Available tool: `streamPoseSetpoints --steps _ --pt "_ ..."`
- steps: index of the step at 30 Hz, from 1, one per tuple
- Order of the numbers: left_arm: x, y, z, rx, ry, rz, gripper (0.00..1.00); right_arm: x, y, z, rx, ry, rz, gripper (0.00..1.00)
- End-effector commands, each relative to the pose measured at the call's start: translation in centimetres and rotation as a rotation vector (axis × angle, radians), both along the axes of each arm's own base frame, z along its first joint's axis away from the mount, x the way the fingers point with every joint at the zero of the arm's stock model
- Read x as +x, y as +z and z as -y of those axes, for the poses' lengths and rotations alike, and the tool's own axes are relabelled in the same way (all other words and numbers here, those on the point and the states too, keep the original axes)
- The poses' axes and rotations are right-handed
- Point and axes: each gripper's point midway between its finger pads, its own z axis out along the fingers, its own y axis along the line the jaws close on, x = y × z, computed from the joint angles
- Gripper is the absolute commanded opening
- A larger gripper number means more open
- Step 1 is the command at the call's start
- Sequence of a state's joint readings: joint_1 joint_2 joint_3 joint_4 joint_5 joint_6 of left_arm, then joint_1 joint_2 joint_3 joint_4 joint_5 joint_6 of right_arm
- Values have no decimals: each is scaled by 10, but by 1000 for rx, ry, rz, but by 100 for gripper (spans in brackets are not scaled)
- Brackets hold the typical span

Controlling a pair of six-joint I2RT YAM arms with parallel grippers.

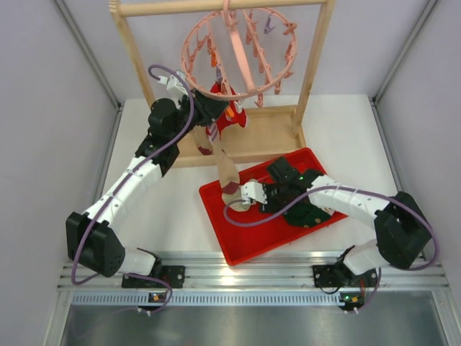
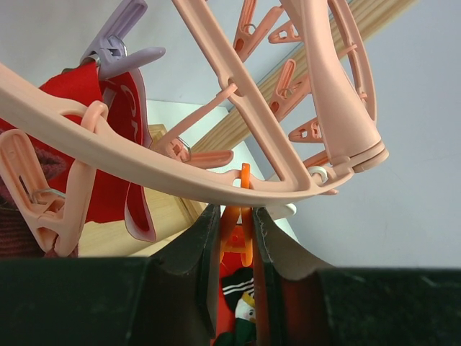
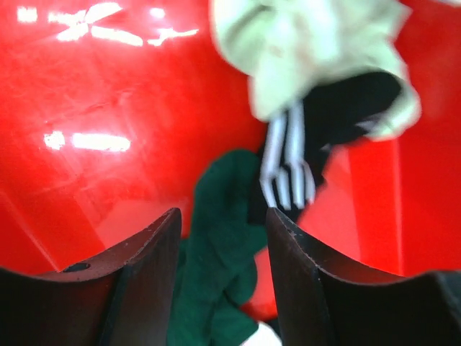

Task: Clip the socks to the hanger
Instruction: Pick up the sock from the bin.

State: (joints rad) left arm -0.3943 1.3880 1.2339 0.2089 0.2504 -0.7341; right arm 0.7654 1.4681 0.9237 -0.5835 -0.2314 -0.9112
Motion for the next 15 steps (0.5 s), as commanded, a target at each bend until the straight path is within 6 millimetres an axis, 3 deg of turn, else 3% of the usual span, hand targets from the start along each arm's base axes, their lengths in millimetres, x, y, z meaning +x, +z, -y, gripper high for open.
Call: streamPoseSetpoints --steps 1,5,8,12,15 --pt "-5 23 -6 -31 6 61 0 15 56 -13 208 -132 26 51" --pt "-4 21 -4 -33 3 53 0 23 90 -22 436 -308 -80 55" --pt "-4 20 -5 -37 2 51 0 26 93 -33 498 -424 -235 55" --pt "-3 21 -5 -39 7 50 0 28 77 -49 517 -588 -439 55" --pt "-4 23 -6 -37 8 54 0 33 64 -54 523 -679 -496 55"
